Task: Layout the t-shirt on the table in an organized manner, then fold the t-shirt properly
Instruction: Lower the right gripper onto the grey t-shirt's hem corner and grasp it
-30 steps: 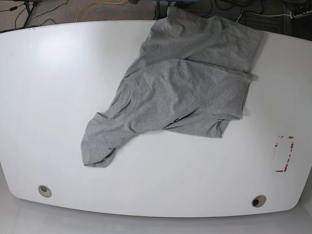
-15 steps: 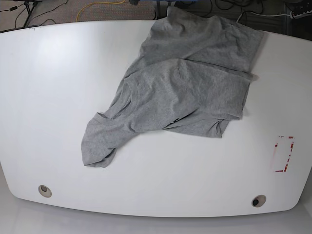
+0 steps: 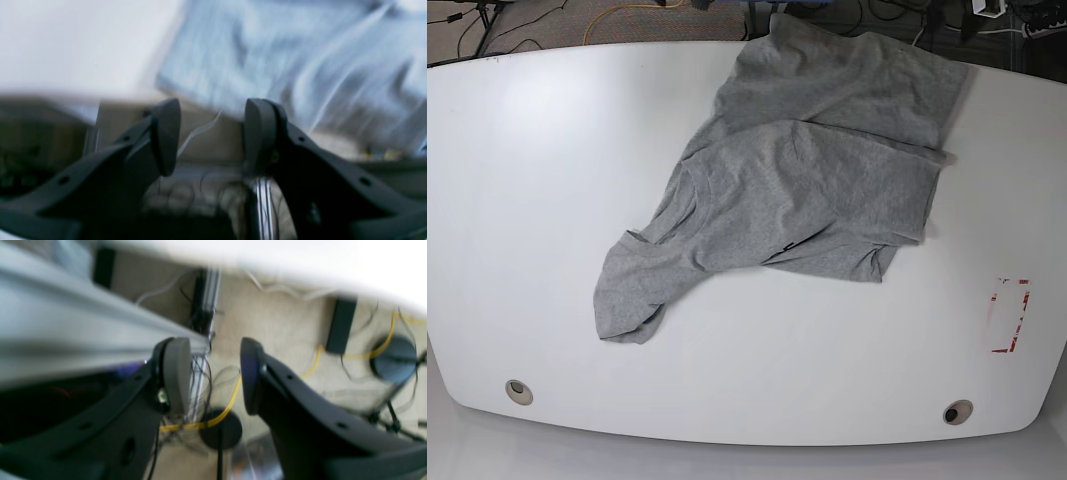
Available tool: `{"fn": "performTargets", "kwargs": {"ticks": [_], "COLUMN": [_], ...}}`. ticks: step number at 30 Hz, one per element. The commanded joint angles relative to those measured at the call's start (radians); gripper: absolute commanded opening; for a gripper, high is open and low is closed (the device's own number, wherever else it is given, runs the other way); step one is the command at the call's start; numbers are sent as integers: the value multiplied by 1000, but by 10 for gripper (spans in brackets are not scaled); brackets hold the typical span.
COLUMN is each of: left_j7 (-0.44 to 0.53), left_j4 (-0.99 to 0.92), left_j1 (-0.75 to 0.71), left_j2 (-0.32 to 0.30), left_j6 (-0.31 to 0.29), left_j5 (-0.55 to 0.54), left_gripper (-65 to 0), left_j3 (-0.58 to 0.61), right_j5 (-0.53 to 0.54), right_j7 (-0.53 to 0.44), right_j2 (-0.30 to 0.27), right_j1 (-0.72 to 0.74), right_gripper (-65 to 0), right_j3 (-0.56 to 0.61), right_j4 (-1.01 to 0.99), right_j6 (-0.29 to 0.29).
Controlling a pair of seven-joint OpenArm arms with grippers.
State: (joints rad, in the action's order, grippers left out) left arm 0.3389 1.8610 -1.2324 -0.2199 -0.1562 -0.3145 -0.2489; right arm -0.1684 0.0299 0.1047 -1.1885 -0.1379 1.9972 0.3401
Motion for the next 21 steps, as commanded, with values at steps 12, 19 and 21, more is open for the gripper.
{"fn": "performTargets", "kwargs": {"ticks": [12, 19, 21], "left_j7": [21, 21, 21], "left_j4": [64, 65, 64], "left_j1": [64, 107, 131], "left_j2": [1, 41, 53], "left_j6": [7, 7, 7], "left_j5": [-7, -7, -4], "left_gripper": [-357, -331, -275], "left_j3": [-45, -45, -45], "right_j5": [3, 10, 10], "right_j7": [-20, 49, 94], "right_j2": [-9, -58, -61], "right_j1": [206, 355, 414], "right_gripper": [-406, -404, -403], "right_j3": [-19, -19, -19], "right_j4": [21, 20, 20], "right_j6": [0, 0, 0]}}
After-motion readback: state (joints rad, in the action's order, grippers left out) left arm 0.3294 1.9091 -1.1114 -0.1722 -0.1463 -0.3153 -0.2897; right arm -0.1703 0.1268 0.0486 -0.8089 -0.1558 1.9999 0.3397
